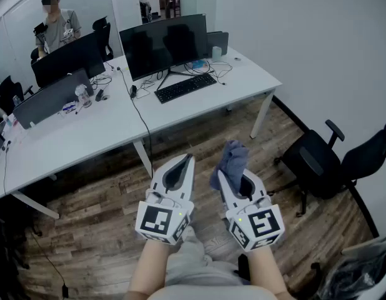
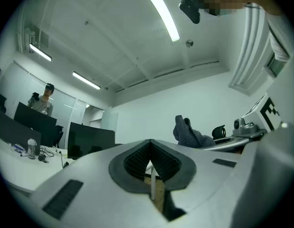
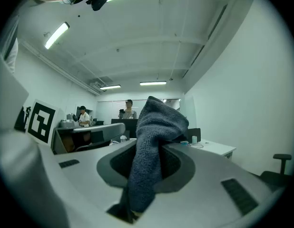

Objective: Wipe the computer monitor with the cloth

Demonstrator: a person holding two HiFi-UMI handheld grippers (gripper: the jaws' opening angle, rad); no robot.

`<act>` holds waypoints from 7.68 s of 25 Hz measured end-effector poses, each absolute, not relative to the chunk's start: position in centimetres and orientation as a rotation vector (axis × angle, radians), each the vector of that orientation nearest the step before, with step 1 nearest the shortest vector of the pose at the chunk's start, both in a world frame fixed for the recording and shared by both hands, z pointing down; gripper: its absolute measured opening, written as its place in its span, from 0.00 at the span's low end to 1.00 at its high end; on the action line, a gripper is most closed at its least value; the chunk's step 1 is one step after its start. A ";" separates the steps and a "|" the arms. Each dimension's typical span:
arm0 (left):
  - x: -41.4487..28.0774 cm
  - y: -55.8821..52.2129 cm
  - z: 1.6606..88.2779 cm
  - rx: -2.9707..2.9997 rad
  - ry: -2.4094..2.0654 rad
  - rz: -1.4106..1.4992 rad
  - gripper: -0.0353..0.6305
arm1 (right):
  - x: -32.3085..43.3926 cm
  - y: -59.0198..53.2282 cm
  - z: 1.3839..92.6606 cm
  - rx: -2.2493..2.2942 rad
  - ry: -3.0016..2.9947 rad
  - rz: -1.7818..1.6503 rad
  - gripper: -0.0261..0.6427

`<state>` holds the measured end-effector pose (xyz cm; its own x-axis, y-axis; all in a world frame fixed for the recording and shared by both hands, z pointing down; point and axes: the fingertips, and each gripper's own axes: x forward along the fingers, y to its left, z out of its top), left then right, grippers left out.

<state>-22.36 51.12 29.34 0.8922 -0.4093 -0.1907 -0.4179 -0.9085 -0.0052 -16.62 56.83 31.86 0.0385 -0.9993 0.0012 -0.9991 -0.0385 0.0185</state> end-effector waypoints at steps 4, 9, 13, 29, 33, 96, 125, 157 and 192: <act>-22.3 51.1 29.9 -3.023 0.649 0.236 0.06 | -16.8 56.6 32.0 2.250 -2.146 -0.026 0.17; -22.7 51.0 30.9 -3.071 0.631 0.180 0.07 | -17.6 56.3 32.3 2.244 -2.120 -0.037 0.17; -23.1 50.6 31.3 -3.077 0.665 0.154 0.07 | -18.4 55.7 32.3 2.202 -2.159 -0.050 0.17; -23.3 45.1 30.4 -3.005 0.766 0.216 0.06 | -18.0 49.9 31.9 2.140 -2.251 -0.047 0.17; -22.4 42.2 30.4 -3.000 0.799 0.216 0.06 | -17.0 47.4 31.9 2.134 -2.259 -0.044 0.17; -15.9 0.8 30.5 -2.847 1.179 0.184 0.07 | -9.0 4.3 32.9 1.794 -2.452 -0.030 0.17; -11.8 -11.7 25.4 -2.499 1.557 0.123 0.07 | -4.1 -11.1 27.3 1.337 -2.727 -0.237 0.17; -19.2 -25.8 15.1 -2.372 1.577 0.192 0.07 | -12.7 -26.2 13.9 1.300 -2.731 -0.551 0.17; -20.7 -32.6 19.8 -2.539 1.538 0.153 0.07 | -17.1 -37.8 19.0 1.243 -2.483 -0.249 0.17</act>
